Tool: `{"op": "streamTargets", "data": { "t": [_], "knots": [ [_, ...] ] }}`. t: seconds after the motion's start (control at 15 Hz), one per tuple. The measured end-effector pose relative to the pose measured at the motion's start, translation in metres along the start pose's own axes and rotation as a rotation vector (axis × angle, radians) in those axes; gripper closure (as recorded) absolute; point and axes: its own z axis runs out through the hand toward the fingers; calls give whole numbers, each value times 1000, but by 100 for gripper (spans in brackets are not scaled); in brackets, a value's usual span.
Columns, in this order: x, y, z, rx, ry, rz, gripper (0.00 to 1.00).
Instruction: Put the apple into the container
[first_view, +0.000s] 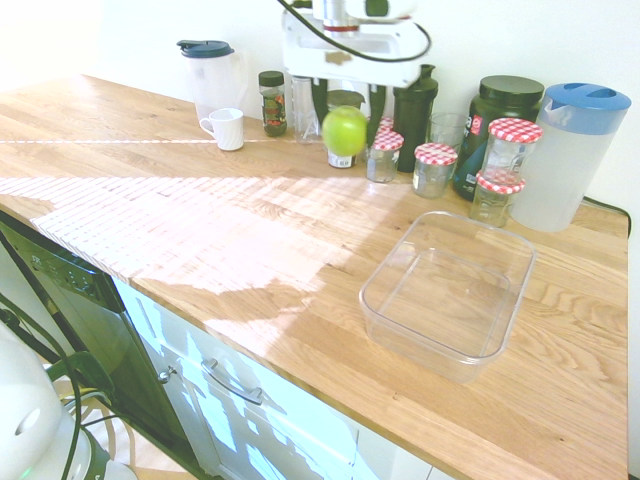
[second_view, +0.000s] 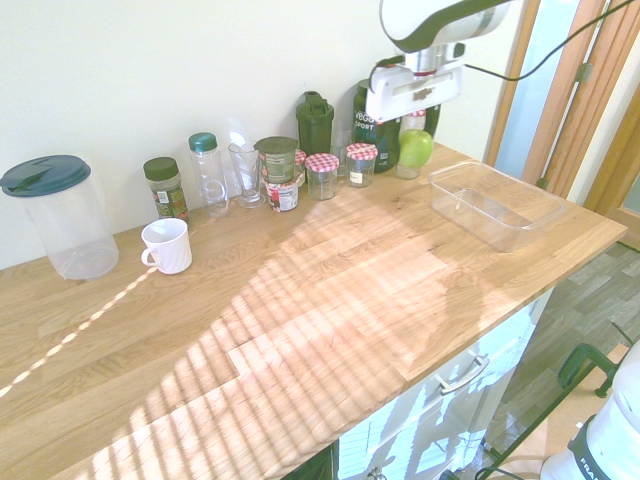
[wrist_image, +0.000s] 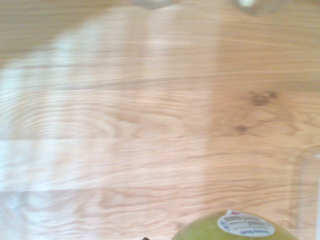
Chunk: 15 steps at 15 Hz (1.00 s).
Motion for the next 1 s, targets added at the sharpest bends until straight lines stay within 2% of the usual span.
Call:
{"op": "streamTargets", "data": {
  "t": [0.33,0.73,0.8,1.0],
  "knots": [
    [53,85,45,3,-16,127,100],
    [77,106,107,-9,-8,185,100],
    [79,107,116,-15,-10,189,0],
    [82,108,130,-28,-17,192,0]
  ]
}}
